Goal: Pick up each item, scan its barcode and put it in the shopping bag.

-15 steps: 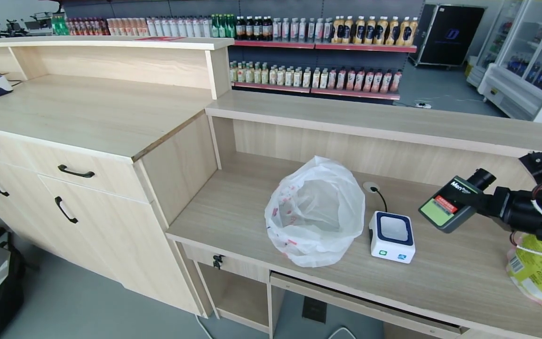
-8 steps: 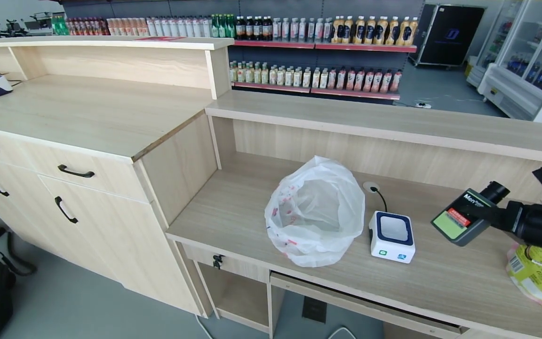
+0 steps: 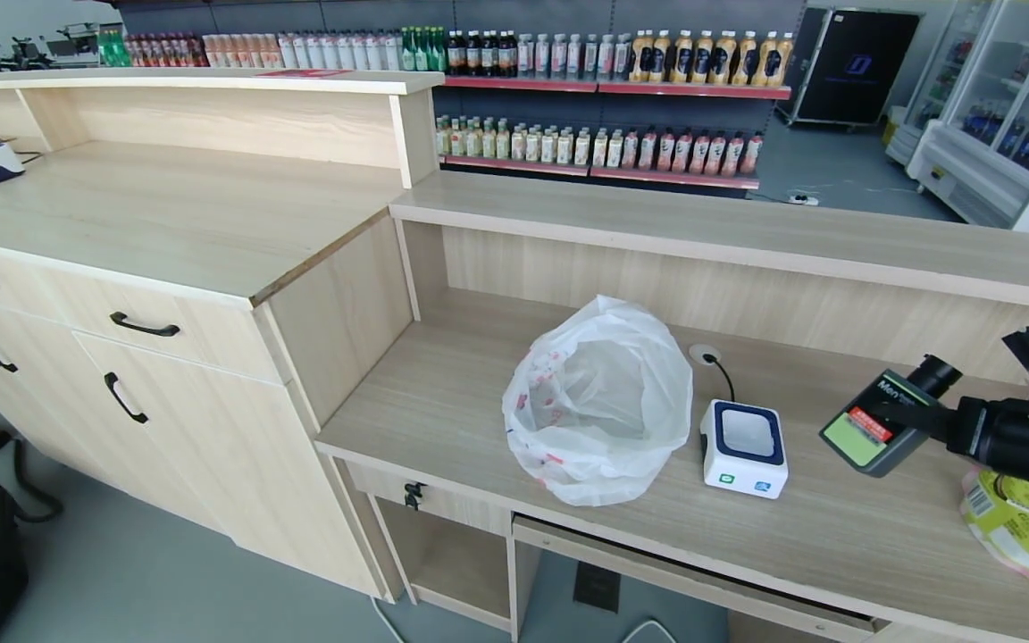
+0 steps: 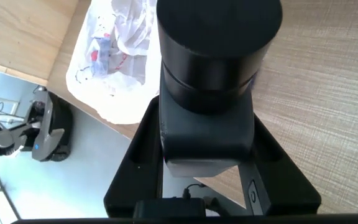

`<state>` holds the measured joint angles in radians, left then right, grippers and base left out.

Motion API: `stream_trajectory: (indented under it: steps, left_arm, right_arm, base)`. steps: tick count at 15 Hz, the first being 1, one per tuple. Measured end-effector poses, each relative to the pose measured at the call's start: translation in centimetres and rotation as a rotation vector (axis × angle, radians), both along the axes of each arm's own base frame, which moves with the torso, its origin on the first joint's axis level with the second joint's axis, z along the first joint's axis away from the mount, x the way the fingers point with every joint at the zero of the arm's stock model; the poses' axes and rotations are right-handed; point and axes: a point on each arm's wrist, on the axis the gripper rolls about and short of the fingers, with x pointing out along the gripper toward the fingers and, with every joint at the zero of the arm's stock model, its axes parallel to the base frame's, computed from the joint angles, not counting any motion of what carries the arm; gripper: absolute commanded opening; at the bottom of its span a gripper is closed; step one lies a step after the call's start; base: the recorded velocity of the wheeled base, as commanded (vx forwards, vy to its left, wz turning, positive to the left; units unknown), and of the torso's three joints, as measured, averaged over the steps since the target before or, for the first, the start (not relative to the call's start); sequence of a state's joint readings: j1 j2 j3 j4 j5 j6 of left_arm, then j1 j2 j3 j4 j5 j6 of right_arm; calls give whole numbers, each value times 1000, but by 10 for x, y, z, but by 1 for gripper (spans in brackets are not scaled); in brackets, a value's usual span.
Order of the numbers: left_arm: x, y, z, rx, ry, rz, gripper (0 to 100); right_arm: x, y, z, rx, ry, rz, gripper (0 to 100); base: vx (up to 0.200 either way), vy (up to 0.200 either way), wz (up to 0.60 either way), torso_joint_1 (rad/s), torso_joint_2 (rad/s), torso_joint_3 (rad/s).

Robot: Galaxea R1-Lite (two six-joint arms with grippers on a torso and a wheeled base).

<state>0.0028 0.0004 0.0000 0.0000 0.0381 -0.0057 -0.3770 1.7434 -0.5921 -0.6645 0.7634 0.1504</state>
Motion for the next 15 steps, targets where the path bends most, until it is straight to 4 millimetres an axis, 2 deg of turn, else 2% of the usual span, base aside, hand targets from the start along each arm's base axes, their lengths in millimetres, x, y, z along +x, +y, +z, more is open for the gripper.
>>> stream_trajectory:
  steps: [15]
  left_arm:
    - [0,0,0,0,0,0,100]
  right_arm:
    - [1,-2,-6,15,11,15,0]
  base:
    - [0,0,0,0,0,0]
